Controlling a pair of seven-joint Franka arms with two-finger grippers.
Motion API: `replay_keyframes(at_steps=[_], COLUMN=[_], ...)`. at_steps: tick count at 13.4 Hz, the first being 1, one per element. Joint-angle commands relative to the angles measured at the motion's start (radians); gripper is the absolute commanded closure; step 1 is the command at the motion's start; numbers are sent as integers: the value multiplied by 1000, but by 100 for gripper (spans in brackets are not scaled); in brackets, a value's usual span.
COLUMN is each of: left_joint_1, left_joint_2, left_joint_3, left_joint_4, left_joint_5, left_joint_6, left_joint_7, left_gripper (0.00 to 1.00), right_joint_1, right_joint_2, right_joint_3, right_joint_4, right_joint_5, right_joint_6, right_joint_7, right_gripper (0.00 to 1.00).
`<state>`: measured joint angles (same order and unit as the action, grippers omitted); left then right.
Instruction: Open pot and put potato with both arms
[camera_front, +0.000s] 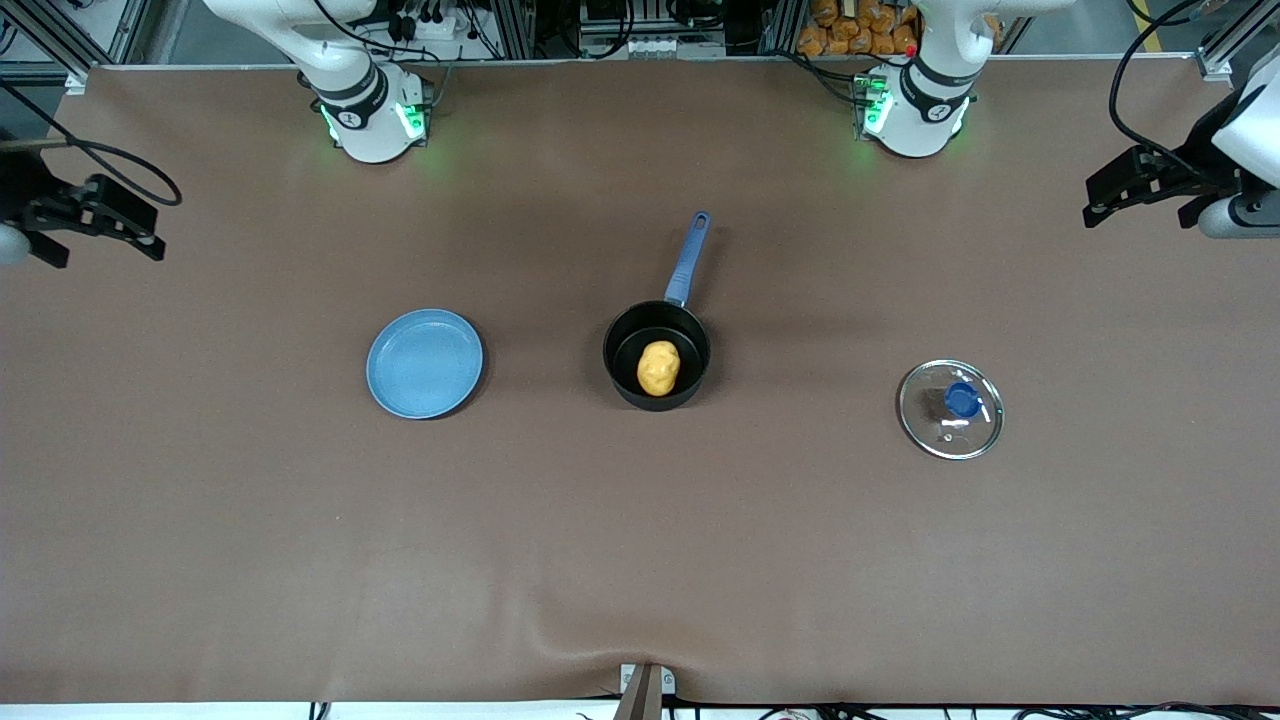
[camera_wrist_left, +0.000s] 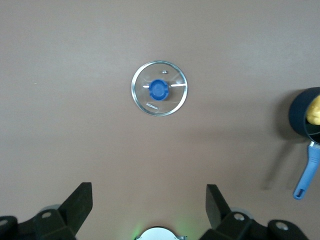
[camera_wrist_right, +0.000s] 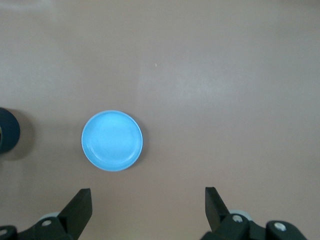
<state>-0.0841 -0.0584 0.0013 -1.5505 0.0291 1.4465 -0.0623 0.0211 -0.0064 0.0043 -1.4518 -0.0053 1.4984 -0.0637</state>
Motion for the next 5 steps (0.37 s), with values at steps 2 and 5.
replay_keyframes(at_steps=[2, 5], left_joint_1=[3, 4], left_joint_2=[-3, -4], left_joint_3=[-4, -6], left_joint_4=[24, 23], left_joint_5=[46, 42], left_joint_6=[-18, -18], left_joint_7=[9, 13], left_gripper=[0, 0], right_joint_1=[-3, -3], right_joint_2=[8, 8], right_joint_3=[-12, -33], right_joint_4=[53, 51], right_joint_5=[-4, -7], right_joint_6=[-115, -133], right_joint_7=[-22, -33], right_gripper=[0, 0])
